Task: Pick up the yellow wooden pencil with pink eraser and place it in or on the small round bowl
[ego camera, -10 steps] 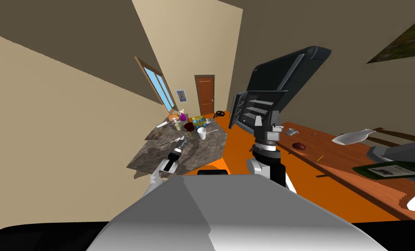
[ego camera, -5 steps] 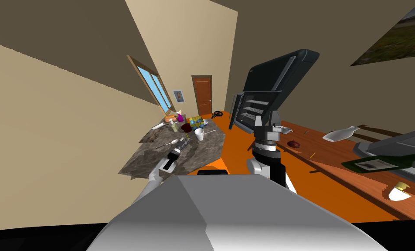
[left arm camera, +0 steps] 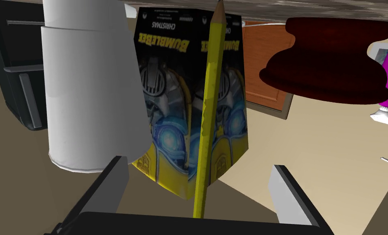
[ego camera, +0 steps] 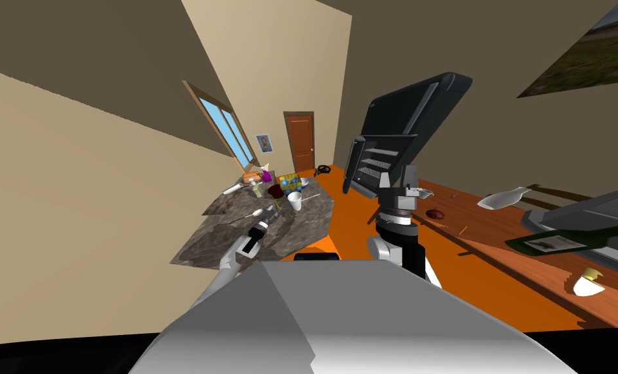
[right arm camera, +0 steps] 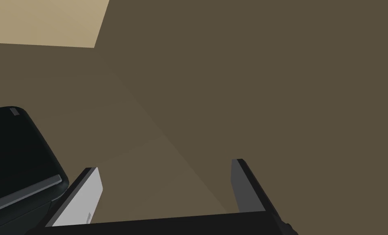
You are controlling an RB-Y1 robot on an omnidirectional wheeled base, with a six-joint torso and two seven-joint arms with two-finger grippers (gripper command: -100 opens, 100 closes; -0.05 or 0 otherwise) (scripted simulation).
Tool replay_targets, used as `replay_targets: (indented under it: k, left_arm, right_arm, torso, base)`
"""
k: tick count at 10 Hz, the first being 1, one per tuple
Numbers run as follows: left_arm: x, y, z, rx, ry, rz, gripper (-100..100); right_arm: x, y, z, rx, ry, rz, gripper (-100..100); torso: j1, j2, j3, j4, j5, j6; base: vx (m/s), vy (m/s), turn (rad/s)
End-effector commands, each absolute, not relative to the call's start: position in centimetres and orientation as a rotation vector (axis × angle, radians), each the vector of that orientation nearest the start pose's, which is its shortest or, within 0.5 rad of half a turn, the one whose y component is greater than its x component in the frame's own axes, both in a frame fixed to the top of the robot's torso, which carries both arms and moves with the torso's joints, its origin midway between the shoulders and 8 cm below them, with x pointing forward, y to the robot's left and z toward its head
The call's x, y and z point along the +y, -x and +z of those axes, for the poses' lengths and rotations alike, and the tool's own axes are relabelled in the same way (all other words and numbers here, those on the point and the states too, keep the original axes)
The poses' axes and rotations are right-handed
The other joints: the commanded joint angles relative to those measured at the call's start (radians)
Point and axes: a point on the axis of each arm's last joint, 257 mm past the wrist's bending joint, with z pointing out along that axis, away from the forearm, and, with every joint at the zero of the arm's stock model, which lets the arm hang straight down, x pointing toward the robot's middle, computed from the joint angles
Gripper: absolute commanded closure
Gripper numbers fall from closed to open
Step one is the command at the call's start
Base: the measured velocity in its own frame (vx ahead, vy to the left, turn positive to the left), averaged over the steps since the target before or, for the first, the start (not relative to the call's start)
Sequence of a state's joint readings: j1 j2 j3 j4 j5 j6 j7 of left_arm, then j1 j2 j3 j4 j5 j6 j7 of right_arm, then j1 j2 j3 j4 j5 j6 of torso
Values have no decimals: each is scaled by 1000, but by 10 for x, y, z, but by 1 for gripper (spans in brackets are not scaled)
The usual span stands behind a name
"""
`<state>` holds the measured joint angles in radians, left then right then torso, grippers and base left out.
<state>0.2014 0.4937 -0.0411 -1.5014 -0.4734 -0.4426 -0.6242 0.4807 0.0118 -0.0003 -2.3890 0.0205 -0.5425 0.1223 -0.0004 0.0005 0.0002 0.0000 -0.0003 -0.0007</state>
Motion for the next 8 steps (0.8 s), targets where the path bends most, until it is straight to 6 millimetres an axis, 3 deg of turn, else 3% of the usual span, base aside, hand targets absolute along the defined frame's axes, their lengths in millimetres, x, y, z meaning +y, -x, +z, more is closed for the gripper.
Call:
replay_targets:
  k: [1, 5, 6, 7, 8]
  left_arm:
    - [306, -460, -261, 1571, -215, -249, 100]
    - [306, -460, -261, 1571, -215, -249, 100]
    - [306, -460, -261, 1571, -215, -249, 0]
    - [291, -453, -266, 1561, -241, -266, -100]
    - [285, -451, -268, 1557, -251, -272, -100]
  right_arm:
    - [-269, -312, 84, 519, -478, 1213, 0]
    - [-269, -312, 84, 519, -478, 1213, 0]
    - [-269, -312, 84, 519, -478, 1213, 0]
    - [-269, -312, 84, 519, -478, 1213, 0]
    - [-269, -312, 84, 519, -478, 1212, 0]
  torso:
    - [0, 0, 0, 0, 0, 0]
    - [0, 0, 0, 0, 0, 0]
    - [0, 0, 0, 0, 0, 0]
    - [0, 0, 0, 0, 0, 0]
    - [3, -1, 0, 0, 1, 0]
  base:
    - [0, 0, 0]
    - [0, 0, 0]
    - [0, 0, 0]
    - [17, 59, -21]
    - [46, 103, -33]
